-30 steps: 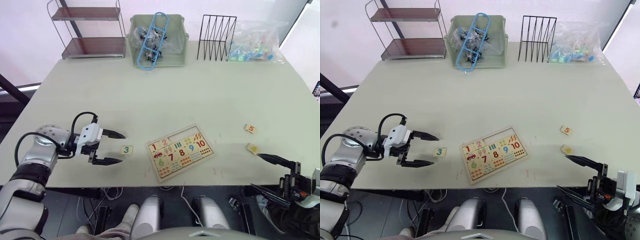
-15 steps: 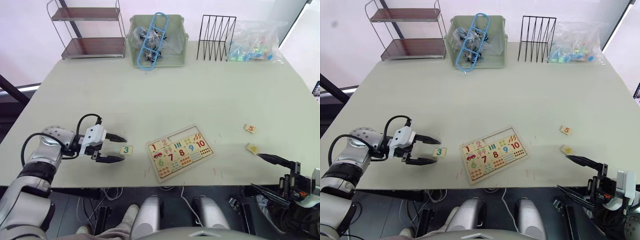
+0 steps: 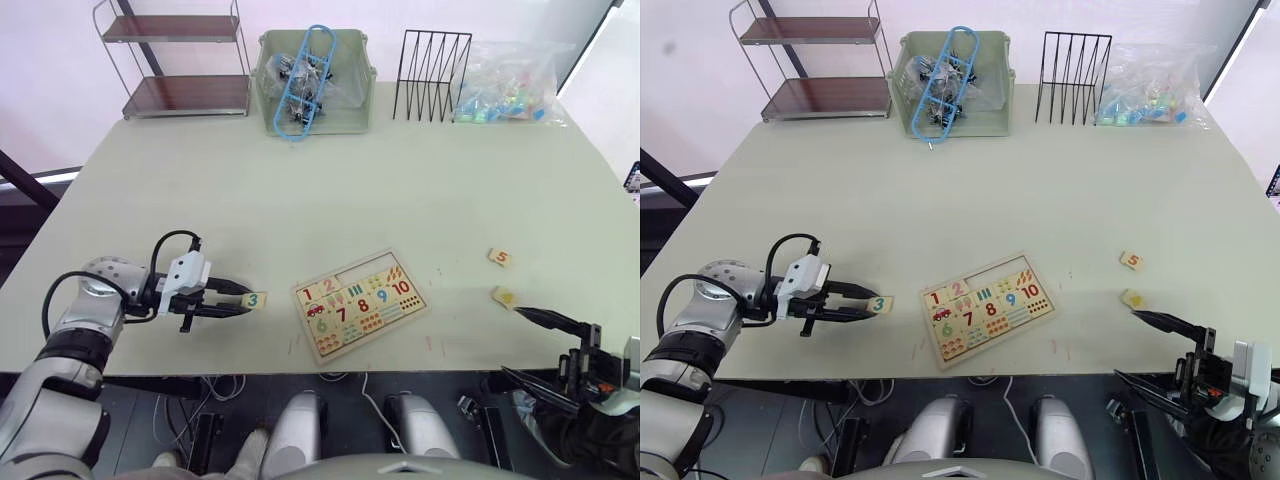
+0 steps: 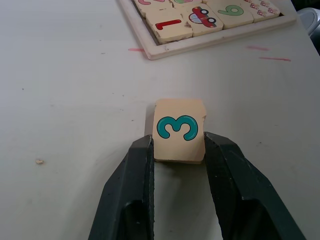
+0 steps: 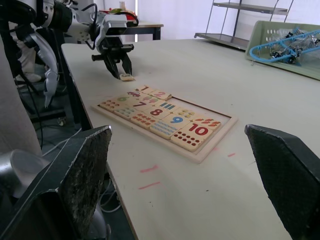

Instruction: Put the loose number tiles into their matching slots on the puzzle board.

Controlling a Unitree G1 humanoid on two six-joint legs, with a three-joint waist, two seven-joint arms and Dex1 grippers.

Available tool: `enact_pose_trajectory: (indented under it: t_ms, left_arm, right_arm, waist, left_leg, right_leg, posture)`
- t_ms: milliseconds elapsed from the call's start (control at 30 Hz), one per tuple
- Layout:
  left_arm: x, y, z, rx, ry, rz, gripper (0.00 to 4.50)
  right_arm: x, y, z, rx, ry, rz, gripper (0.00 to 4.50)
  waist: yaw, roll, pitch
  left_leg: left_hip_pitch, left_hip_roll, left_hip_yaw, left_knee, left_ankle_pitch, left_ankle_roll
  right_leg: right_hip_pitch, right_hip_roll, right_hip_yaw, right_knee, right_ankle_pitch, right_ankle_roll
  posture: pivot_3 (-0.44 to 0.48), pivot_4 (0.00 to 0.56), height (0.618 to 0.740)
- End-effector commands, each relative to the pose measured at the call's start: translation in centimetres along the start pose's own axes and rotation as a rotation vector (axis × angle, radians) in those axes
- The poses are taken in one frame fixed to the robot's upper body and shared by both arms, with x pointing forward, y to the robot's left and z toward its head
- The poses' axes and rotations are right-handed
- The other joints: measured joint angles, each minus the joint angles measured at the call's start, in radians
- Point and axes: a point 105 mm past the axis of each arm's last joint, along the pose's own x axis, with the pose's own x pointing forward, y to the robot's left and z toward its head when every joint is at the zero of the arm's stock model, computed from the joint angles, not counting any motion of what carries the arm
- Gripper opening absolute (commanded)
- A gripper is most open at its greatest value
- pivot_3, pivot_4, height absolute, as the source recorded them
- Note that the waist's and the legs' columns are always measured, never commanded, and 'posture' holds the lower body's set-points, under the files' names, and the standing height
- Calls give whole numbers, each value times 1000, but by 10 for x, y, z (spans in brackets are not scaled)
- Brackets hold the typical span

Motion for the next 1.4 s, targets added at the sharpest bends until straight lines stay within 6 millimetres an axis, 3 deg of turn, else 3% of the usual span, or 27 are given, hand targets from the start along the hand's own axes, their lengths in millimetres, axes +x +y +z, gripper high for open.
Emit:
enact_pose_trajectory:
  t_ms: [33, 167, 333, 567, 933, 1167, 1400]
  left_arm:
    - [-11, 3, 2, -7, 15, 27, 996]
    - [-18, 3, 14, 1, 7, 48, 996]
    - [-25, -1, 45, -20, -38, 82, 996]
    - [-10, -20, 86, -79, -85, 119, 996]
    - [14, -22, 136, -190, -34, 174, 996]
    - [37, -15, 149, -170, 34, 163, 996]
    - [63, -2, 149, -186, 135, 196, 996]
  right_arm:
    - [1, -4, 4, -33, -11, -19, 4500]
    - [2, -5, 2, -33, -18, -36, 4500]
    - [3, -1, 1, -25, -19, -48, 4500]
    - [6, 6, 1, -6, -28, -50, 4500]
    - [15, 9, -5, 21, -56, -17, 4500]
    - [21, 10, -8, 16, -66, -20, 4500]
    - [28, 12, -5, 1, -71, -42, 4500]
  waist:
    - [0, 0, 0]
    - [0, 0, 0]
    - [1, 0, 0]
    - [1, 1, 1]
    - [2, 2, 3]
    - [1, 2, 3]
    - [1, 1, 3]
  left_leg:
    - [0, 0, 0, 0, 0, 0]
    - [0, 1, 0, 0, 0, 0]
    - [-1, 1, -1, 0, 0, 0]
    - [0, 2, -2, 0, 0, 0]
    - [0, 1, -1, 0, 0, 0]
    - [0, -2, -1, 0, 0, 0]
    - [0, -4, -2, 0, 0, 0]
  right_leg:
    - [0, 0, 0, 0, 0, 0]
    - [0, 0, 0, 0, 0, 0]
    - [0, 0, 0, 0, -1, -3]
    - [0, -1, 0, 0, -2, -2]
    - [0, 0, 0, 0, -4, 1]
    - [0, 1, 0, 0, -3, 1]
    - [0, 1, 1, 0, -3, 0]
  posture:
    - [0, 150, 740]
    - [0, 150, 740]
    - [0, 150, 740]
    - [0, 150, 740]
    - [0, 150, 740]
    - [0, 150, 740]
    - [0, 150, 740]
